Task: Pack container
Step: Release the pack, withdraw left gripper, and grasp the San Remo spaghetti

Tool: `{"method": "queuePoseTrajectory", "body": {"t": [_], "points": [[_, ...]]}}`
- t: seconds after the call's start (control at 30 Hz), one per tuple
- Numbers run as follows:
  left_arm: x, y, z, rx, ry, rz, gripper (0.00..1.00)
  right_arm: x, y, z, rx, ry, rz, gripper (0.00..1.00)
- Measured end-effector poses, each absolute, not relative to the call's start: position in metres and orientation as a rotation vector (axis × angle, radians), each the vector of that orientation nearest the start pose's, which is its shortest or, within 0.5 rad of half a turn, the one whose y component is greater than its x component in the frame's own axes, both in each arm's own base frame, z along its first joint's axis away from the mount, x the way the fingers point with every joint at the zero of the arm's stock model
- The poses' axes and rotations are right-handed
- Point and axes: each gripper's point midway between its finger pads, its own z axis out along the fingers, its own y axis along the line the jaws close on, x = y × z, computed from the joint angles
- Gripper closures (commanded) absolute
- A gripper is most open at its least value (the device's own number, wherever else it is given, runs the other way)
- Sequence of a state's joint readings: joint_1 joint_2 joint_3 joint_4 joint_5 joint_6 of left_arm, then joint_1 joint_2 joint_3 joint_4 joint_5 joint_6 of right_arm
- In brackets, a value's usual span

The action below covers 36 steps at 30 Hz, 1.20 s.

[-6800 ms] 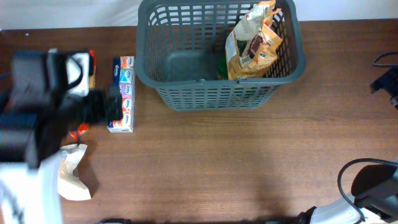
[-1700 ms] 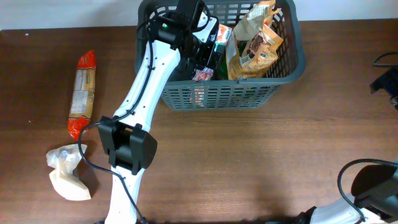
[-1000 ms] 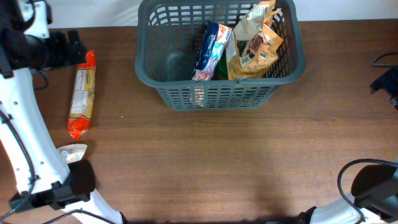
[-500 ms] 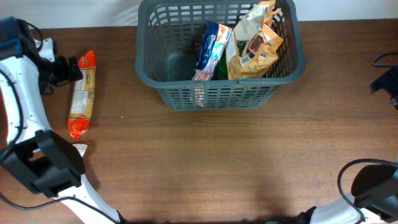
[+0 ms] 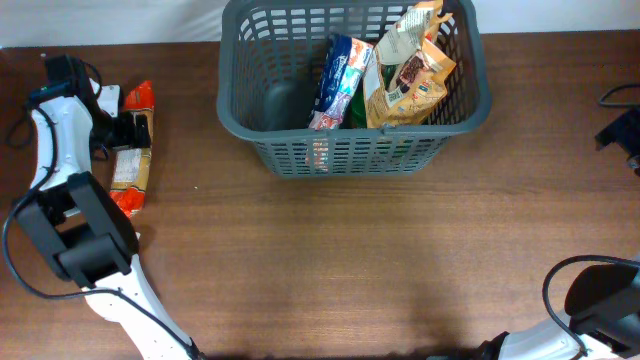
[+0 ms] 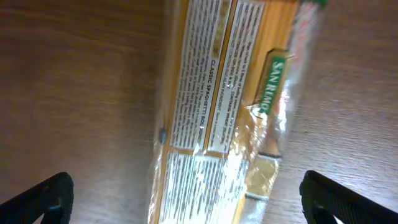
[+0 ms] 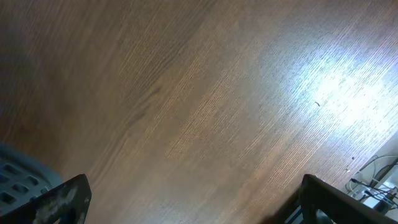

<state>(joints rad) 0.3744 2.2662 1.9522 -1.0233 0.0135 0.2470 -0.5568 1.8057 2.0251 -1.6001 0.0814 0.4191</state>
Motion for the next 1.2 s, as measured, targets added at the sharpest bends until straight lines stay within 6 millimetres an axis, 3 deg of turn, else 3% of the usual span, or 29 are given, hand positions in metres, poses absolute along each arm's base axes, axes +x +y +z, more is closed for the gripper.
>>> {"method": "queuePoseTrajectory", "body": {"t": [0.3,1.2], "points": [[0.462,0.178,0.021,-0.185,2.969,0.050,0.01,0.293,-0.199,0.241,1.395,2.604,-0.139,0.01],[0.462,0.173,0.012,-0.115,2.969,0.012,0.01,0.293,-0.199,0.241,1.394,2.605,-0.140,0.01]]}}
